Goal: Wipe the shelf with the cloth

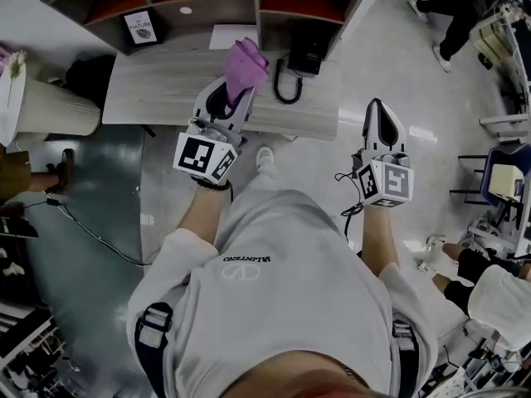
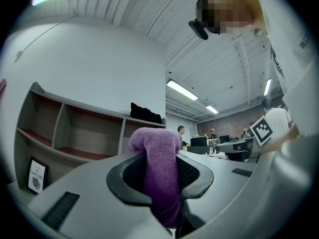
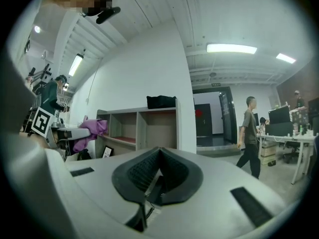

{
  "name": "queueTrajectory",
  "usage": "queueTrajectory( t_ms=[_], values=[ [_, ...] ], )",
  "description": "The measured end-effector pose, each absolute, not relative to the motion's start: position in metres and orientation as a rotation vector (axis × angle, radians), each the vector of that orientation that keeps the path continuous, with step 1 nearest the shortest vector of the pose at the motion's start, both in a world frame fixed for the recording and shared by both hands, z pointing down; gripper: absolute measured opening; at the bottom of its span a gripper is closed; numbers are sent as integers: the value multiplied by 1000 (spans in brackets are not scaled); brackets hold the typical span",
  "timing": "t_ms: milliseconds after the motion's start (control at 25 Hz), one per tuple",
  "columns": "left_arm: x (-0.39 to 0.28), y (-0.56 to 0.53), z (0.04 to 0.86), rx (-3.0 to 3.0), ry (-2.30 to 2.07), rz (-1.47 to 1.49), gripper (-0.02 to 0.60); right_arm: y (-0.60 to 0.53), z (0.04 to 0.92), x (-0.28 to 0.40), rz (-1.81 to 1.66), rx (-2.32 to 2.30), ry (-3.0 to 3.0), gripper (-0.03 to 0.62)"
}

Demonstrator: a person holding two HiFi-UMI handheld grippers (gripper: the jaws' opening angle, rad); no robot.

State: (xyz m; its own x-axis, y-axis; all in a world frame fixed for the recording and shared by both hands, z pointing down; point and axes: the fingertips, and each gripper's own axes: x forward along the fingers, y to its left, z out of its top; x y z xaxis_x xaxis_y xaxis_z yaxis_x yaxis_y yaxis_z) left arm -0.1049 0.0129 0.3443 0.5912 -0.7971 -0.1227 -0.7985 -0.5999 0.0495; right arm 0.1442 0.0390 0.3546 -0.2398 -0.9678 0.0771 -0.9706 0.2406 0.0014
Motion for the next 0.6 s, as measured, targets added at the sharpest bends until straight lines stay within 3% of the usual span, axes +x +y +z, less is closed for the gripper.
queueTrajectory(
  t_ms=[600],
  values=[
    [-84,-116,384,-2892,1298,147,103,-88,369,92,88,1849,-2438,1]
  ],
)
